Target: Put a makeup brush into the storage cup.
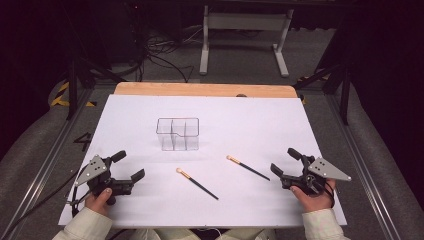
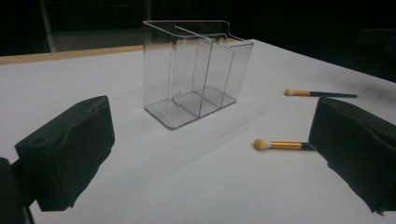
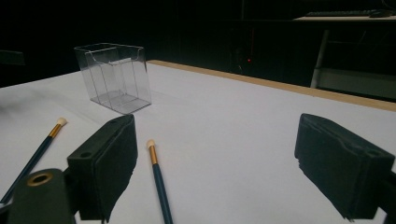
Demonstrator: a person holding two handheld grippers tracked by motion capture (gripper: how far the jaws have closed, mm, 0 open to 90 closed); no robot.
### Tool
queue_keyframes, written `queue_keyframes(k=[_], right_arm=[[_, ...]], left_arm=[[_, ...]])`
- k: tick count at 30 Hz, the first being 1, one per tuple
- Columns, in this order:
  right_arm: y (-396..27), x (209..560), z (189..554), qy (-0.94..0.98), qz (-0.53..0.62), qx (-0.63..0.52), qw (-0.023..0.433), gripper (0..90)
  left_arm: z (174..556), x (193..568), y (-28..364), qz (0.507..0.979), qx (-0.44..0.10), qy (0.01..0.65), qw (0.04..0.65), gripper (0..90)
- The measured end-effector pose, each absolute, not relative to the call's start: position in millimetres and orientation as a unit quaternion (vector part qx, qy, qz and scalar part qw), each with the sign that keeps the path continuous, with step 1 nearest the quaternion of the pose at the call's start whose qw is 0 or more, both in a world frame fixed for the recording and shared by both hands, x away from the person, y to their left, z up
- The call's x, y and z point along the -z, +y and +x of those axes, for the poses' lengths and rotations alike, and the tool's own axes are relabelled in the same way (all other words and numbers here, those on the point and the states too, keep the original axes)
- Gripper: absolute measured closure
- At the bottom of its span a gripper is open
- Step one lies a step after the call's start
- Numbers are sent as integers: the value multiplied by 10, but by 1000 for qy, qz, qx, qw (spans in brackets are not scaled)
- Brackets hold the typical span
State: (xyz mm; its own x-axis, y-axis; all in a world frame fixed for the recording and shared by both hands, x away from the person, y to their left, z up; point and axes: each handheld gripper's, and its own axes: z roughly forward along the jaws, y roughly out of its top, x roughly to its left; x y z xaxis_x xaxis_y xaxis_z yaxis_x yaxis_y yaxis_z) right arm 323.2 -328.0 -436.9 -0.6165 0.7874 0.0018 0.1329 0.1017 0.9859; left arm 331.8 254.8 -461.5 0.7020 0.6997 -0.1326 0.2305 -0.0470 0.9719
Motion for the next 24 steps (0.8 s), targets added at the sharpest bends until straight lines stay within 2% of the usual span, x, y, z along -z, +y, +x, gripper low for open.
queue_keyframes(k=[10, 24], right_arm=[[-3268, 4369, 3237, 685, 337, -581, 281, 139], [-3267, 4333, 3236, 684, 336, -583, 281, 153]], left_arm=[[3320, 4617, 2542, 688, -193, 331, 617, 3], [3333, 4607, 2563, 701, -180, 327, 608, 4]])
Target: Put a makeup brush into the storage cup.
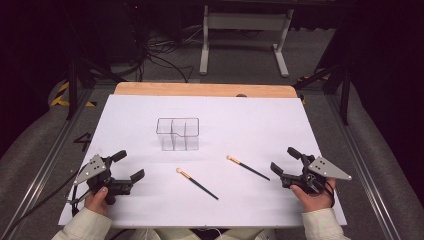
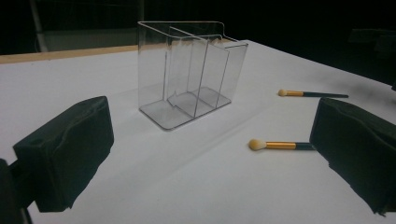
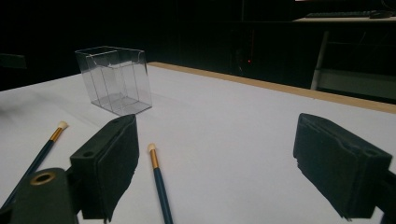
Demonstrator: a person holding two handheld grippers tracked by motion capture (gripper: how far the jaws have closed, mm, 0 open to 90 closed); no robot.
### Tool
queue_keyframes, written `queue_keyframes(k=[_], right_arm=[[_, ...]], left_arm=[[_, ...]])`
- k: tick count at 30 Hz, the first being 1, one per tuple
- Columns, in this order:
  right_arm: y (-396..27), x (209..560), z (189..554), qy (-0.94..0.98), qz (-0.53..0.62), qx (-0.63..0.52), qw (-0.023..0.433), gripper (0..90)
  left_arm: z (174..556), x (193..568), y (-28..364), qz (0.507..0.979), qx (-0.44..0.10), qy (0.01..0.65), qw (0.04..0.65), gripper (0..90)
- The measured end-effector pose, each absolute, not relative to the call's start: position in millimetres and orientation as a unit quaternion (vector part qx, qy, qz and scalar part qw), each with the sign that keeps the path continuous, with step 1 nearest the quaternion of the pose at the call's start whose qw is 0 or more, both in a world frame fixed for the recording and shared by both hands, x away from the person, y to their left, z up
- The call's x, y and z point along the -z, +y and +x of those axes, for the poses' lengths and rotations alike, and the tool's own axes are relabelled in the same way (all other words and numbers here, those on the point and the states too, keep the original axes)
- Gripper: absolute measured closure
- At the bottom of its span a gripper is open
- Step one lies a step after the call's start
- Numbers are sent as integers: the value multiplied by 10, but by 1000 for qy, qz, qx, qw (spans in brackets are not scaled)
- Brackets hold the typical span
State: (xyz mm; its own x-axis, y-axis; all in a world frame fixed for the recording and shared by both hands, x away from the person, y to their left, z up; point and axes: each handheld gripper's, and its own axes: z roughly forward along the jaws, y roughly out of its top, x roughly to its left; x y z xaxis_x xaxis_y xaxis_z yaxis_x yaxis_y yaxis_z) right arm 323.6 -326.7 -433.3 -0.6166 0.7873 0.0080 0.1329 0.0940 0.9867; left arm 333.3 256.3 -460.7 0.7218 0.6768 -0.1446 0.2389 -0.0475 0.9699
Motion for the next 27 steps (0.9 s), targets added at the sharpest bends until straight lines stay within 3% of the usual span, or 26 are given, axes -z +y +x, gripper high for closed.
queue_keyframes(k=[27], right_arm=[[-2901, 4217, 3243, 694, 318, -593, 258, 157]], left_arm=[[3326, 4597, 2550, 710, -192, 323, 595, 3]])
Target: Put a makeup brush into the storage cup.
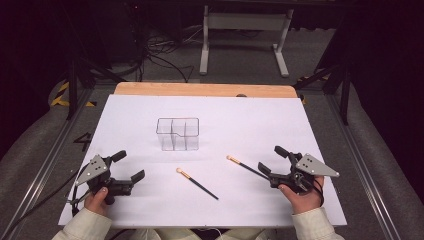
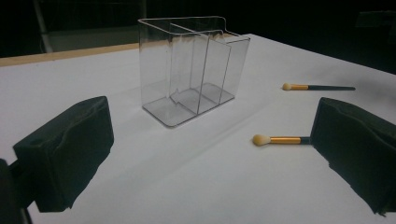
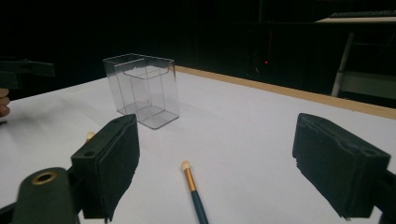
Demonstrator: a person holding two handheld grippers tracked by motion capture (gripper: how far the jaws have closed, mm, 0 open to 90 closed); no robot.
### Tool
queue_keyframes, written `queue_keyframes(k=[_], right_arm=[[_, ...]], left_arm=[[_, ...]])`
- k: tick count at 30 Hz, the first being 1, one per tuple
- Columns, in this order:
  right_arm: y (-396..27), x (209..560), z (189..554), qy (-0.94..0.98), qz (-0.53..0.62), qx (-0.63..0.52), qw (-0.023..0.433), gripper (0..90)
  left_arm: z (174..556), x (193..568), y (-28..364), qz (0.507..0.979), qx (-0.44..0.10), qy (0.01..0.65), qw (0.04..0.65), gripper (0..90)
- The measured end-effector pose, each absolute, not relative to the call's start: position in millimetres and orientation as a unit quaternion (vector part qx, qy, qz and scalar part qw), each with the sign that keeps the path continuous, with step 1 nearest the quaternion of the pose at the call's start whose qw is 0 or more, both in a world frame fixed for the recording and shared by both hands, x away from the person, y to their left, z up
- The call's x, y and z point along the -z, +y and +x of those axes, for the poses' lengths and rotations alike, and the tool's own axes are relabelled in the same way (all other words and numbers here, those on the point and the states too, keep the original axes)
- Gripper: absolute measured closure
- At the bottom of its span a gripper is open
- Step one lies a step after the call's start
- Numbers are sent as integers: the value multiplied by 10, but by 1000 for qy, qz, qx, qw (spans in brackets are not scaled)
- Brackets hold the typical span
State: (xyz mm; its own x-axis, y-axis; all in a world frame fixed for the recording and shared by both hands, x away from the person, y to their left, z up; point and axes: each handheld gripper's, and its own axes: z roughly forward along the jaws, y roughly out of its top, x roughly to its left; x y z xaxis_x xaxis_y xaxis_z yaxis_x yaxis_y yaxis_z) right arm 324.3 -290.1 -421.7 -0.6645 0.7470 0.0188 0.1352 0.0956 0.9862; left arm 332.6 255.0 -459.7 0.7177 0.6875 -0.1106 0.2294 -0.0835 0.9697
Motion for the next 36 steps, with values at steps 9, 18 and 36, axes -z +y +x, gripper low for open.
queue_keyframes(k=[9, 18, 36], right_arm=[[-2698, 4181, 3252, 703, 307, -592, 249, 157], [-2512, 4156, 3250, 714, 295, -588, 239, 155], [-2281, 4085, 3252, 743, 270, -573, 216, 220]], left_arm=[[3330, 4601, 2551, 714, -195, 323, 590, 3], [3336, 4608, 2544, 718, -195, 323, 585, 3], [3331, 4602, 2550, 717, -198, 323, 584, 3]])
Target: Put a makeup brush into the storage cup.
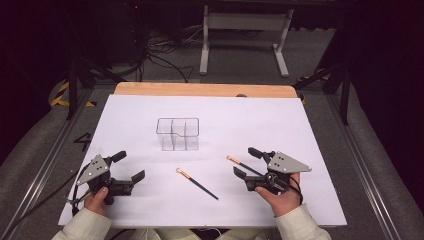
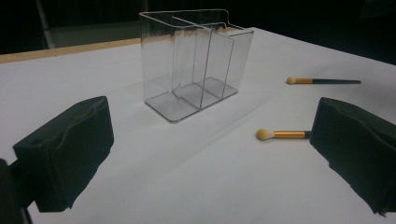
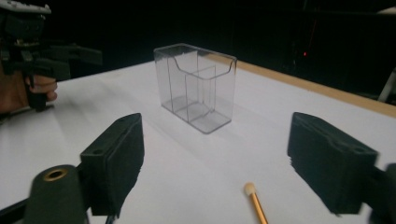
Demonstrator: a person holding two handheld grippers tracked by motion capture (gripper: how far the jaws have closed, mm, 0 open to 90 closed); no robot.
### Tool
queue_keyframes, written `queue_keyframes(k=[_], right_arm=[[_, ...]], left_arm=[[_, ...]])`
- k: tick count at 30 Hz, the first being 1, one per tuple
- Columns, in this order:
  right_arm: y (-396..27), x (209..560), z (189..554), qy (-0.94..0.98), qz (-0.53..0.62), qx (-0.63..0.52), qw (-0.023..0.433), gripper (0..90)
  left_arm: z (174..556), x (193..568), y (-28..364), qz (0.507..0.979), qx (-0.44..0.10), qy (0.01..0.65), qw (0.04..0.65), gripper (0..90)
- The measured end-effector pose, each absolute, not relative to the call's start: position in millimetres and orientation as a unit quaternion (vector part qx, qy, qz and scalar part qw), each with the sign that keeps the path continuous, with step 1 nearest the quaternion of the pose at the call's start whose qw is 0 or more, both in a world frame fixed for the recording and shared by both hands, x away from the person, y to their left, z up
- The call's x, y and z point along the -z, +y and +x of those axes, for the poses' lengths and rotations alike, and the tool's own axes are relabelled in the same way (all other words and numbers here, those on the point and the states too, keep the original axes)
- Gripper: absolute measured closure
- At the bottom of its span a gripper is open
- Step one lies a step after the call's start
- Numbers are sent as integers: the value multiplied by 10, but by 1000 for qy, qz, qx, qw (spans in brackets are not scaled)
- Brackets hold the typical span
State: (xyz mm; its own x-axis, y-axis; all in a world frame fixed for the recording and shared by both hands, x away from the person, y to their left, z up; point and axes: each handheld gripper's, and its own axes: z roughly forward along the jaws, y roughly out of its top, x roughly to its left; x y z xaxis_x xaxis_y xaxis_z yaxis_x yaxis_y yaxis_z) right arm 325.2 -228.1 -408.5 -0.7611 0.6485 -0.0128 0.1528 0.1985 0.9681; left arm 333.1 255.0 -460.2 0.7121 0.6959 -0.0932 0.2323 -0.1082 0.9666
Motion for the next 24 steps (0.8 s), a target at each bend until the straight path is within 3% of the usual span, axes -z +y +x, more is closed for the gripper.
queue_keyframes(k=[3, 8, 16, 24], right_arm=[[-2292, 3999, 3282, 763, 262, -552, 213, 267], [-2228, 3927, 3321, 786, 254, -525, 205, 265], [-2044, 3875, 3454, 839, 247, -463, 145, 206], [-1878, 3824, 3502, 873, 232, -411, 125, 188]], left_arm=[[3333, 4603, 2554, 719, -198, 323, 583, 3], [3334, 4604, 2551, 719, -197, 324, 583, 3], [3335, 4605, 2553, 719, -200, 327, 580, 3], [3334, 4607, 2543, 719, -198, 328, 580, 3]])
